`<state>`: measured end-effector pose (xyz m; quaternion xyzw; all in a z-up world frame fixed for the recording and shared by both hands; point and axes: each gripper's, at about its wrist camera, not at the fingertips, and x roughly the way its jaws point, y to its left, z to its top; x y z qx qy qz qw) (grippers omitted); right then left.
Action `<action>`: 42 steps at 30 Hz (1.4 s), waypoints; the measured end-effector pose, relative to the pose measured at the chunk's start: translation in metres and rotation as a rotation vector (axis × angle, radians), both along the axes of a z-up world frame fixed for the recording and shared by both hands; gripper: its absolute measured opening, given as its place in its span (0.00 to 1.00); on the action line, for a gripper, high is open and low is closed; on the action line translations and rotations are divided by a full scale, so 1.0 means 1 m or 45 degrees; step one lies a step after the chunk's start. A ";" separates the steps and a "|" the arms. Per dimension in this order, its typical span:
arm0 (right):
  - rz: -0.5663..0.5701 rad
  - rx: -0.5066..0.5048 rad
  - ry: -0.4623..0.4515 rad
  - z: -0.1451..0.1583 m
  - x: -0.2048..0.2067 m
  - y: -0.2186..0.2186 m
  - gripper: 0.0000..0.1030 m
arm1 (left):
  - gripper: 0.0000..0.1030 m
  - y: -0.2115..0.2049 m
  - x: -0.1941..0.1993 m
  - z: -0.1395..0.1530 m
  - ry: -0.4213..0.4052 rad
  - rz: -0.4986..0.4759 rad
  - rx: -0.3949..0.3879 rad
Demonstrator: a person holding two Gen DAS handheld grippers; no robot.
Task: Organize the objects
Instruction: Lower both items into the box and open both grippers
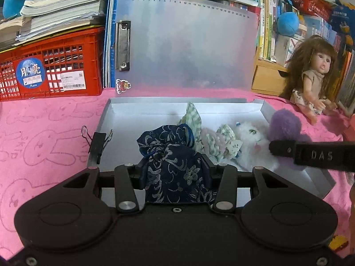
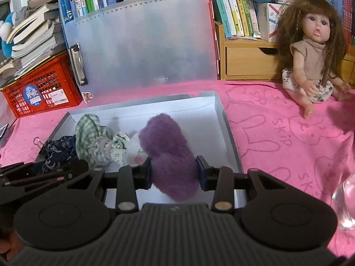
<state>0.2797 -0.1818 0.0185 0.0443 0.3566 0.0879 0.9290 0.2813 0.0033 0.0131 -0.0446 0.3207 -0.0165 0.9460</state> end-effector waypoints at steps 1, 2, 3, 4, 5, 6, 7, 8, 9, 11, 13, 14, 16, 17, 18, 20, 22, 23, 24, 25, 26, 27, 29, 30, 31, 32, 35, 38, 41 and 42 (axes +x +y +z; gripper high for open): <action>-0.005 -0.008 0.000 0.000 0.001 -0.001 0.41 | 0.43 0.001 -0.001 0.000 -0.001 -0.004 -0.003; -0.009 -0.011 0.001 -0.001 0.001 -0.002 0.41 | 0.43 0.001 -0.001 -0.001 0.001 -0.005 -0.005; -0.013 -0.006 0.006 -0.001 0.001 -0.003 0.41 | 0.44 0.001 -0.002 -0.001 0.003 -0.005 -0.005; -0.015 0.000 0.010 -0.002 0.001 -0.005 0.41 | 0.44 0.002 -0.003 -0.001 0.003 -0.006 -0.002; -0.017 0.005 0.014 -0.003 0.000 -0.006 0.42 | 0.46 0.002 -0.003 -0.001 0.003 -0.006 0.003; -0.020 0.004 0.014 -0.003 -0.001 -0.006 0.46 | 0.47 0.002 -0.004 0.000 0.004 -0.007 0.006; -0.023 0.004 0.014 -0.003 -0.001 -0.007 0.47 | 0.48 0.002 -0.004 0.000 0.005 -0.011 0.008; -0.027 0.004 0.014 -0.003 -0.002 -0.007 0.48 | 0.49 0.002 -0.005 0.001 0.005 -0.013 0.008; -0.030 0.004 0.014 -0.003 -0.003 -0.007 0.51 | 0.52 0.002 -0.006 0.002 0.003 -0.012 0.011; -0.023 0.015 0.010 -0.002 -0.005 -0.007 0.59 | 0.56 0.002 -0.008 0.004 -0.003 -0.016 0.015; -0.017 0.021 0.006 0.001 -0.008 -0.007 0.59 | 0.61 0.002 -0.010 0.007 -0.003 -0.017 0.014; -0.015 0.020 0.003 0.002 -0.010 -0.007 0.60 | 0.64 0.003 -0.012 0.008 -0.007 -0.016 0.013; -0.011 0.016 -0.008 0.005 -0.014 -0.007 0.62 | 0.69 0.004 -0.015 0.012 -0.017 -0.017 0.019; -0.008 0.016 -0.016 0.007 -0.015 -0.007 0.63 | 0.71 0.004 -0.017 0.013 -0.025 -0.017 0.025; -0.008 0.017 -0.024 0.009 -0.017 -0.008 0.64 | 0.72 0.004 -0.019 0.015 -0.033 -0.017 0.033; -0.005 0.020 -0.039 0.013 -0.022 -0.009 0.65 | 0.73 0.005 -0.024 0.019 -0.046 -0.017 0.051; 0.000 0.027 -0.055 0.018 -0.027 -0.009 0.65 | 0.74 0.005 -0.029 0.023 -0.059 -0.024 0.057; 0.002 0.032 -0.065 0.021 -0.030 -0.010 0.66 | 0.74 0.006 -0.033 0.025 -0.066 -0.028 0.056; 0.008 0.039 -0.074 0.024 -0.033 -0.010 0.66 | 0.75 0.006 -0.036 0.028 -0.074 -0.034 0.056; 0.016 0.050 -0.083 0.026 -0.036 -0.011 0.66 | 0.75 0.007 -0.039 0.031 -0.083 -0.040 0.053; 0.024 0.060 -0.093 0.029 -0.040 -0.011 0.66 | 0.75 0.007 -0.042 0.033 -0.089 -0.044 0.051; 0.029 0.065 -0.102 0.032 -0.043 -0.012 0.66 | 0.75 0.007 -0.045 0.035 -0.093 -0.049 0.048; 0.042 0.064 -0.124 0.036 -0.052 -0.012 0.67 | 0.76 0.008 -0.052 0.040 -0.102 -0.059 0.043; 0.048 0.060 -0.137 0.038 -0.056 -0.011 0.68 | 0.76 0.008 -0.055 0.041 -0.105 -0.064 0.044; 0.056 0.057 -0.149 0.040 -0.061 -0.011 0.68 | 0.76 0.007 -0.059 0.043 -0.110 -0.071 0.047; 0.064 0.055 -0.160 0.041 -0.065 -0.011 0.68 | 0.76 0.007 -0.063 0.045 -0.114 -0.077 0.050; 0.086 0.054 -0.185 0.043 -0.079 -0.011 0.69 | 0.76 0.007 -0.077 0.049 -0.129 -0.101 0.049; 0.102 0.048 -0.205 0.043 -0.092 -0.009 0.70 | 0.76 0.008 -0.091 0.052 -0.147 -0.120 0.043; 0.116 0.030 -0.227 0.041 -0.105 -0.007 0.71 | 0.76 0.011 -0.107 0.053 -0.168 -0.127 0.032; 0.119 0.025 -0.233 0.040 -0.110 -0.006 0.72 | 0.76 0.012 -0.111 0.053 -0.172 -0.127 0.027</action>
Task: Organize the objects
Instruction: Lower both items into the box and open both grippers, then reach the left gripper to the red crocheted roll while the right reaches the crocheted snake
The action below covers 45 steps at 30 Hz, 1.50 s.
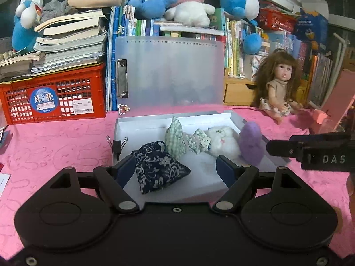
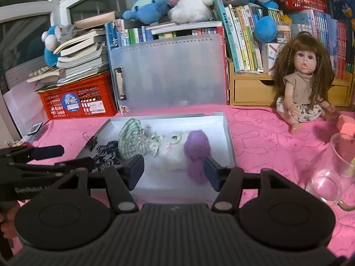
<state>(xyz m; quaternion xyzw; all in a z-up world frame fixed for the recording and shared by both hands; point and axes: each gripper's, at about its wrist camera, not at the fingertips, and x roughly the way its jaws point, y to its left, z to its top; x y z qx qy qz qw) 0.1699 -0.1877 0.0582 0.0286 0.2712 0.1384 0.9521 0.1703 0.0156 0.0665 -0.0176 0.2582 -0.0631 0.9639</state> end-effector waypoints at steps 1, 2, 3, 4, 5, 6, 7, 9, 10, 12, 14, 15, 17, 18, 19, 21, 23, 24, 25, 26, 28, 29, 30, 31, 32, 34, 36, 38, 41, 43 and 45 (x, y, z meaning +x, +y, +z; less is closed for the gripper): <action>0.003 -0.002 -0.004 -0.001 -0.003 0.001 0.72 | 0.76 0.002 -0.005 0.000 -0.004 0.002 -0.005; 0.006 -0.006 -0.010 -0.003 -0.008 0.002 0.72 | 0.76 0.004 -0.009 -0.001 -0.007 0.006 -0.009; 0.010 -0.014 -0.015 -0.004 -0.011 0.003 0.72 | 0.77 0.005 -0.014 -0.002 -0.010 0.011 -0.013; 0.013 -0.024 -0.022 -0.006 -0.015 0.004 0.73 | 0.77 0.007 -0.018 -0.003 -0.011 0.014 -0.015; 0.016 -0.039 -0.031 -0.007 -0.019 0.006 0.73 | 0.77 0.008 -0.022 -0.004 -0.012 0.017 -0.015; 0.017 -0.051 -0.036 -0.009 -0.022 0.007 0.73 | 0.77 0.009 -0.026 -0.006 -0.011 0.019 -0.015; 0.020 -0.061 -0.040 -0.010 -0.025 0.008 0.73 | 0.77 0.010 -0.030 -0.007 -0.010 0.021 -0.013; 0.026 -0.070 -0.041 -0.014 -0.030 0.010 0.75 | 0.77 0.013 -0.037 -0.010 -0.007 0.021 -0.006; 0.027 -0.073 -0.039 -0.015 -0.033 0.010 0.75 | 0.77 0.014 -0.041 -0.012 -0.005 0.022 -0.002; 0.025 -0.078 -0.036 -0.019 -0.037 0.010 0.75 | 0.77 0.016 -0.048 -0.014 -0.003 0.023 0.007; 0.017 -0.080 -0.029 -0.024 -0.041 0.009 0.75 | 0.77 0.019 -0.056 -0.017 -0.002 0.023 0.015; 0.012 -0.079 -0.021 -0.026 -0.042 0.008 0.75 | 0.77 0.020 -0.060 -0.018 -0.003 0.022 0.018; 0.002 -0.075 -0.004 -0.031 -0.044 0.006 0.75 | 0.77 0.023 -0.067 -0.021 -0.007 0.027 0.030; -0.002 -0.074 0.005 -0.034 -0.045 0.004 0.75 | 0.77 0.025 -0.070 -0.022 -0.006 0.030 0.036; -0.006 -0.073 0.015 -0.036 -0.046 0.003 0.75 | 0.77 0.027 -0.073 -0.024 -0.005 0.030 0.039; -0.013 -0.076 0.031 -0.041 -0.047 0.001 0.75 | 0.77 0.031 -0.078 -0.026 0.000 0.031 0.040; -0.019 -0.082 0.046 -0.046 -0.049 0.001 0.75 | 0.77 0.034 -0.082 -0.029 0.006 0.036 0.044; -0.021 -0.085 0.052 -0.049 -0.050 0.001 0.75 | 0.77 0.035 -0.085 -0.031 0.009 0.040 0.046; -0.024 -0.089 0.057 -0.051 -0.051 0.001 0.75 | 0.77 0.037 -0.087 -0.032 0.009 0.042 0.048; -0.026 -0.092 0.062 -0.053 -0.051 0.000 0.75 | 0.78 0.039 -0.088 -0.033 0.010 0.045 0.049; -0.029 -0.098 0.070 -0.056 -0.053 0.001 0.75 | 0.78 0.041 -0.093 -0.035 0.009 0.050 0.050; -0.029 -0.102 0.073 -0.058 -0.054 0.001 0.75 | 0.78 0.042 -0.095 -0.036 0.006 0.052 0.052; -0.028 -0.106 0.076 -0.060 -0.055 0.001 0.76 | 0.79 0.043 -0.097 -0.036 0.004 0.051 0.056; -0.027 -0.107 0.079 -0.062 -0.056 0.001 0.76 | 0.79 0.044 -0.099 -0.037 0.003 0.050 0.060; -0.025 -0.105 0.080 -0.063 -0.057 0.001 0.77 | 0.80 0.045 -0.101 -0.038 0.002 0.050 0.065; -0.024 -0.099 0.081 -0.065 -0.058 0.001 0.77 | 0.80 0.048 -0.105 -0.039 0.000 0.050 0.070; -0.024 -0.092 0.083 -0.066 -0.059 0.001 0.78 | 0.80 0.050 -0.108 -0.040 0.001 0.048 0.066; -0.019 -0.082 0.085 -0.067 -0.060 0.001 0.79 | 0.80 0.052 -0.110 -0.041 0.005 0.041 0.061; -0.001 -0.076 0.090 -0.070 -0.062 0.004 0.79 | 0.80 0.053 -0.112 -0.045 0.016 0.041 0.062; 0.004 -0.081 0.086 -0.072 -0.063 0.006 0.80 | 0.80 0.054 -0.113 -0.048 0.027 0.044 0.059; 0.004 -0.081 0.088 -0.073 -0.063 0.007 0.80 | 0.80 0.055 -0.112 -0.050 0.039 0.048 0.050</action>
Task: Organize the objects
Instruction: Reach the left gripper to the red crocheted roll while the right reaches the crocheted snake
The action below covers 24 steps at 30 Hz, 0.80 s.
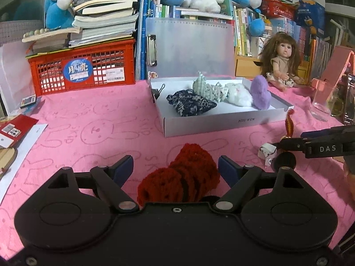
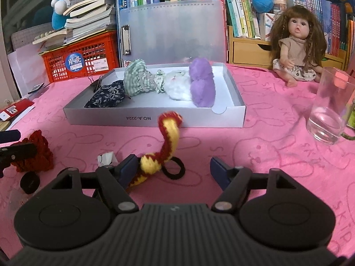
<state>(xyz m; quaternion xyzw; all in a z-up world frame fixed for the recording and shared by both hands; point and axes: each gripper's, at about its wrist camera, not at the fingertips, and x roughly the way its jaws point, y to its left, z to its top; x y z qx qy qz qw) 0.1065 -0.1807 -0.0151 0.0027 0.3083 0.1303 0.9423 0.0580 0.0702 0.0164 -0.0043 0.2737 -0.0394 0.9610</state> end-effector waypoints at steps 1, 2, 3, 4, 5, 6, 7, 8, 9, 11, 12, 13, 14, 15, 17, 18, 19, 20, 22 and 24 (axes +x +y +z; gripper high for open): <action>0.000 0.002 0.003 0.000 0.000 0.000 0.80 | 0.80 0.000 0.000 -0.001 0.005 0.002 -0.005; 0.000 0.005 0.005 -0.001 0.001 0.000 0.80 | 0.80 0.001 0.001 -0.002 0.011 0.002 -0.010; 0.000 0.004 0.004 -0.001 0.001 0.000 0.80 | 0.80 0.001 0.001 -0.003 0.016 0.003 -0.015; 0.000 0.000 0.002 -0.001 0.001 0.001 0.80 | 0.80 0.001 0.001 -0.004 0.019 0.004 -0.017; 0.001 -0.003 -0.001 -0.002 0.001 0.001 0.81 | 0.80 0.001 0.001 -0.005 0.022 0.004 -0.017; 0.002 -0.004 -0.003 -0.002 0.001 0.002 0.81 | 0.80 0.001 0.001 -0.006 0.025 0.003 -0.016; 0.002 -0.004 -0.005 -0.002 0.001 0.002 0.81 | 0.80 0.001 0.001 -0.006 0.027 0.003 -0.017; 0.002 -0.004 -0.006 -0.002 0.001 0.002 0.82 | 0.80 0.000 0.001 -0.007 0.028 0.003 -0.018; 0.001 -0.003 -0.008 -0.003 0.001 0.002 0.82 | 0.80 0.000 0.001 -0.007 0.030 0.002 -0.021; 0.000 0.000 -0.012 -0.003 0.001 0.002 0.82 | 0.80 0.000 0.001 -0.007 0.030 0.002 -0.029; 0.000 0.001 -0.015 -0.003 0.001 0.003 0.82 | 0.79 0.000 0.000 -0.007 0.030 0.000 -0.032; -0.001 0.000 -0.018 -0.004 0.000 0.003 0.82 | 0.79 -0.001 0.000 -0.006 0.030 -0.003 -0.035; 0.000 0.000 -0.021 -0.004 0.000 0.003 0.82 | 0.78 -0.001 -0.001 -0.006 0.031 -0.005 -0.037; 0.002 0.000 -0.023 -0.004 -0.001 0.003 0.82 | 0.76 -0.001 -0.001 -0.006 0.031 -0.007 -0.037; 0.007 0.001 -0.027 -0.004 -0.002 0.003 0.82 | 0.74 -0.001 -0.002 -0.006 0.031 -0.011 -0.036; 0.009 0.003 -0.029 -0.004 -0.002 0.003 0.82 | 0.74 -0.002 -0.002 -0.006 0.031 -0.011 -0.035; 0.010 0.006 -0.029 -0.004 -0.002 0.003 0.82 | 0.73 -0.002 -0.002 -0.007 0.031 -0.011 -0.035; 0.013 0.009 -0.029 -0.004 -0.002 0.003 0.82 | 0.72 -0.002 -0.002 -0.007 0.032 -0.011 -0.036; 0.025 0.015 -0.032 -0.003 -0.003 0.003 0.82 | 0.71 -0.002 -0.003 -0.008 0.035 -0.014 -0.037; 0.041 0.019 -0.035 -0.003 -0.004 0.004 0.82 | 0.70 -0.003 -0.003 -0.008 0.040 -0.018 -0.033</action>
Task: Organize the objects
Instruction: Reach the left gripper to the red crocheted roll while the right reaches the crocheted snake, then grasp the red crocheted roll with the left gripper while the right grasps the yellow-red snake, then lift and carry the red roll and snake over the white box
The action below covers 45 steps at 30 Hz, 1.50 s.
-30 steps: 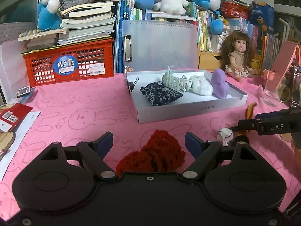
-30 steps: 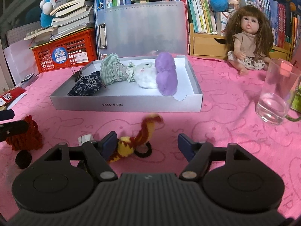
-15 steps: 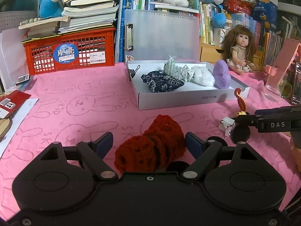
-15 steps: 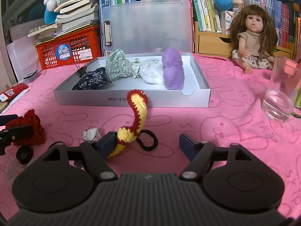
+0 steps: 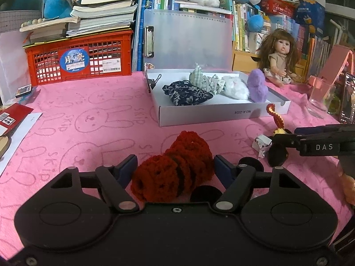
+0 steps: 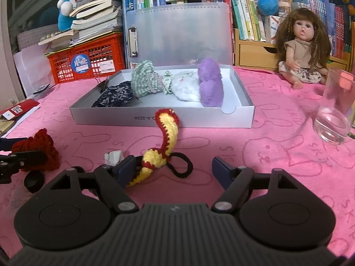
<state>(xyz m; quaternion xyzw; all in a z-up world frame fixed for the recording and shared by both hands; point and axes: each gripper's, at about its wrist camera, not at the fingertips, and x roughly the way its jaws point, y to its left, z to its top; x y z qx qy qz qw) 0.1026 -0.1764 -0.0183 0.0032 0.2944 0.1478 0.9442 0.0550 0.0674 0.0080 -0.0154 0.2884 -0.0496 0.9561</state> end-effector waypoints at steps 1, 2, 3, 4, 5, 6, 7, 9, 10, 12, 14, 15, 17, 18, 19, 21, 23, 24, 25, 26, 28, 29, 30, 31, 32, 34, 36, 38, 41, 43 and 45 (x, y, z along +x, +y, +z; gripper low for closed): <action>0.010 -0.002 -0.002 0.000 -0.001 0.001 0.82 | 0.70 0.000 0.000 -0.001 0.006 -0.004 0.004; 0.021 -0.006 -0.004 0.000 -0.001 0.002 0.82 | 0.70 -0.001 0.001 -0.002 0.014 -0.008 0.007; 0.033 -0.012 -0.006 -0.001 -0.002 0.004 0.82 | 0.69 -0.001 0.001 -0.002 0.026 -0.010 0.011; 0.043 -0.019 -0.010 -0.001 -0.003 0.005 0.82 | 0.69 -0.001 0.002 -0.004 0.036 -0.009 0.012; 0.051 -0.028 -0.015 -0.001 -0.003 0.007 0.82 | 0.69 -0.001 0.002 -0.005 0.039 -0.006 0.012; 0.058 -0.038 -0.021 -0.001 -0.004 0.009 0.82 | 0.69 -0.001 0.001 -0.005 0.038 -0.005 0.012; 0.061 -0.047 -0.027 -0.001 -0.005 0.010 0.81 | 0.68 -0.001 0.001 -0.005 0.037 -0.004 0.010; 0.066 -0.055 -0.034 0.000 -0.005 0.012 0.80 | 0.66 0.000 0.001 -0.004 0.037 0.000 0.001; 0.068 -0.054 -0.034 0.000 -0.005 0.012 0.80 | 0.65 0.001 0.002 -0.004 0.038 0.001 -0.006; 0.067 -0.047 -0.032 0.000 -0.005 0.011 0.78 | 0.63 0.002 0.002 -0.003 0.041 0.005 -0.018; 0.070 -0.043 -0.027 0.000 -0.004 0.011 0.77 | 0.61 0.003 0.002 -0.003 0.042 0.004 -0.024; 0.073 -0.041 -0.026 0.000 -0.004 0.011 0.76 | 0.61 0.003 0.002 -0.003 0.041 0.004 -0.024; 0.081 -0.043 -0.027 -0.001 -0.005 0.012 0.74 | 0.60 0.002 0.001 -0.002 0.040 0.003 -0.022; 0.083 -0.046 -0.026 -0.001 -0.005 0.012 0.73 | 0.59 0.002 0.001 -0.002 0.038 0.004 -0.021; 0.086 -0.048 -0.026 -0.001 -0.005 0.013 0.72 | 0.58 0.002 0.001 -0.003 0.036 0.006 -0.023; 0.092 -0.049 -0.025 0.000 -0.006 0.015 0.66 | 0.55 0.002 0.001 -0.002 0.034 0.011 -0.033; 0.103 -0.040 -0.024 0.000 -0.006 0.016 0.57 | 0.53 0.002 0.000 -0.001 0.030 0.015 -0.041; 0.109 -0.036 -0.025 0.001 -0.007 0.017 0.51 | 0.51 0.001 0.000 0.000 0.025 0.019 -0.043; 0.116 -0.035 -0.026 0.001 -0.008 0.018 0.48 | 0.51 0.001 0.000 0.000 0.021 0.021 -0.045; 0.120 -0.035 -0.029 0.001 -0.009 0.018 0.42 | 0.50 0.000 0.000 0.001 0.019 0.021 -0.045; 0.105 -0.047 -0.034 0.002 -0.009 0.021 0.28 | 0.50 -0.002 0.001 0.002 0.014 0.021 -0.047; 0.099 -0.048 -0.031 0.002 -0.009 0.021 0.26 | 0.49 -0.002 0.001 0.003 0.011 0.020 -0.048; 0.089 -0.040 -0.036 0.002 -0.009 0.020 0.25 | 0.49 -0.003 0.001 0.004 0.009 0.019 -0.049; 0.074 -0.034 -0.041 0.003 -0.009 0.020 0.25 | 0.49 -0.004 0.002 0.004 0.007 0.021 -0.049; 0.060 -0.031 -0.042 0.003 -0.009 0.019 0.25 | 0.49 -0.004 0.003 0.005 0.005 0.025 -0.050; 0.038 -0.019 -0.042 0.004 -0.008 0.018 0.24 | 0.49 -0.004 0.005 0.007 0.003 0.032 -0.057; 0.023 -0.009 -0.048 0.006 -0.008 0.015 0.24 | 0.49 -0.004 0.006 0.008 -0.001 0.037 -0.067; 0.011 -0.007 -0.062 0.008 -0.007 0.013 0.24 | 0.49 -0.004 0.009 0.012 -0.008 0.038 -0.075; -0.001 -0.001 -0.074 0.013 -0.005 0.010 0.24 | 0.49 -0.005 0.015 0.018 -0.021 0.040 -0.077; -0.017 0.005 -0.078 0.017 -0.002 0.008 0.24 | 0.49 -0.007 0.019 0.022 -0.031 0.037 -0.079; -0.034 0.016 -0.078 0.020 0.001 0.005 0.24 | 0.49 -0.009 0.023 0.026 -0.040 0.030 -0.081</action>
